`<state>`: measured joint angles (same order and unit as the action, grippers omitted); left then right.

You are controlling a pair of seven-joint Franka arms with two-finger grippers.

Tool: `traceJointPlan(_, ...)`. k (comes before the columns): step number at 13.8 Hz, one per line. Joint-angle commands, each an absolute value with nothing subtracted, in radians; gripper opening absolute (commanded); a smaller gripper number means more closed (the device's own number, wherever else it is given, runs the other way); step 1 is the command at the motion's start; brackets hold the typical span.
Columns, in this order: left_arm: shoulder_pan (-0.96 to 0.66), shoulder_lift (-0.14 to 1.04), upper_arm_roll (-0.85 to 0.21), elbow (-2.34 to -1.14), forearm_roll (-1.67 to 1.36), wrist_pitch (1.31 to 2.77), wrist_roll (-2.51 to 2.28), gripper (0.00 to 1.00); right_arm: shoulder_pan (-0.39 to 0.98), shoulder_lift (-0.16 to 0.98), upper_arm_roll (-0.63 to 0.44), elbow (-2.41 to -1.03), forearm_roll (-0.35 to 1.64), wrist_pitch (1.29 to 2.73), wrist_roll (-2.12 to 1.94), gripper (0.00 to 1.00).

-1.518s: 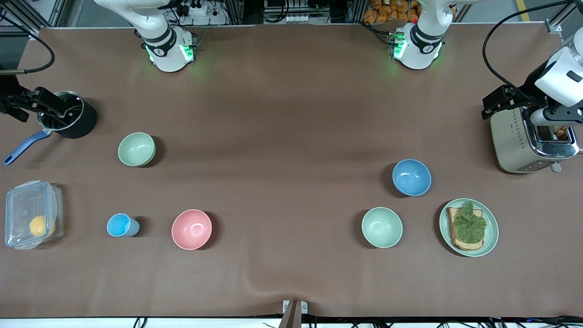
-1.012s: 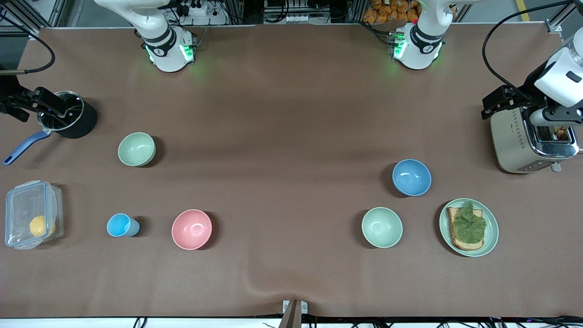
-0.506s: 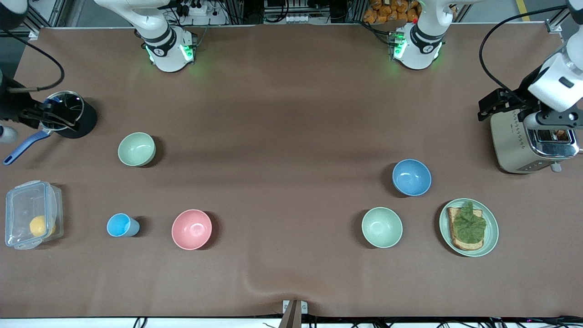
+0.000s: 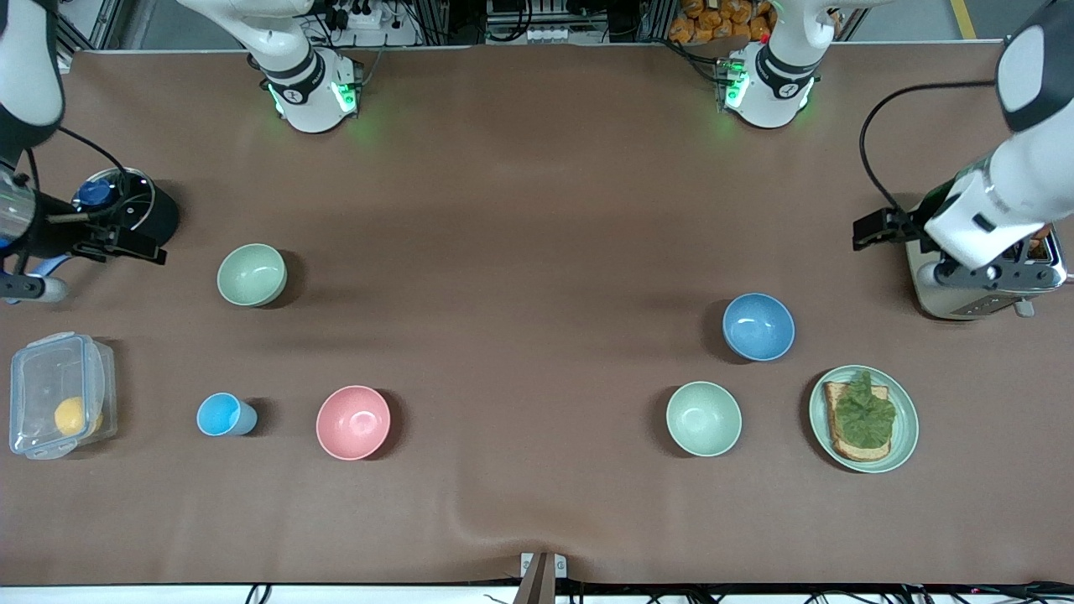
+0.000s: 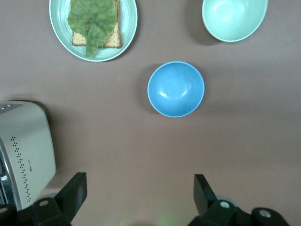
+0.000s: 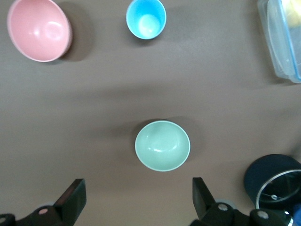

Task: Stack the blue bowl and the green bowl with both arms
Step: 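Move the right gripper to green bowl while the left gripper nears blue bowl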

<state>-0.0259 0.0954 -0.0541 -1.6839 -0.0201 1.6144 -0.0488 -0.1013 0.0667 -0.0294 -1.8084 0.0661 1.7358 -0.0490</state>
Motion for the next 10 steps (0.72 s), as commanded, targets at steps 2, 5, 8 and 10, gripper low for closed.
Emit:
traceJointPlan(2,-0.021,0.191,-0.051,-1.657,0.009,1.621,-0.044,1.00,-0.132,0.044,-0.018,-1.997,0.084,1.911,-0.063,1.00)
traceJointPlan(5,-0.023,0.328,-0.058,-1.657,0.081,1.655,-0.041,1.00,-0.132,0.080,-0.018,-2.028,0.078,1.950,-0.067,1.00)
traceJointPlan(8,-0.014,0.403,-0.055,-1.657,0.081,1.683,-0.041,1.00,-0.135,0.092,-0.020,-2.078,0.075,2.037,-0.185,1.00)
traceJointPlan(10,-0.018,0.437,-0.057,-1.658,0.074,1.698,-0.046,1.00,-0.158,0.116,-0.020,-2.127,0.075,2.113,-0.228,1.00)
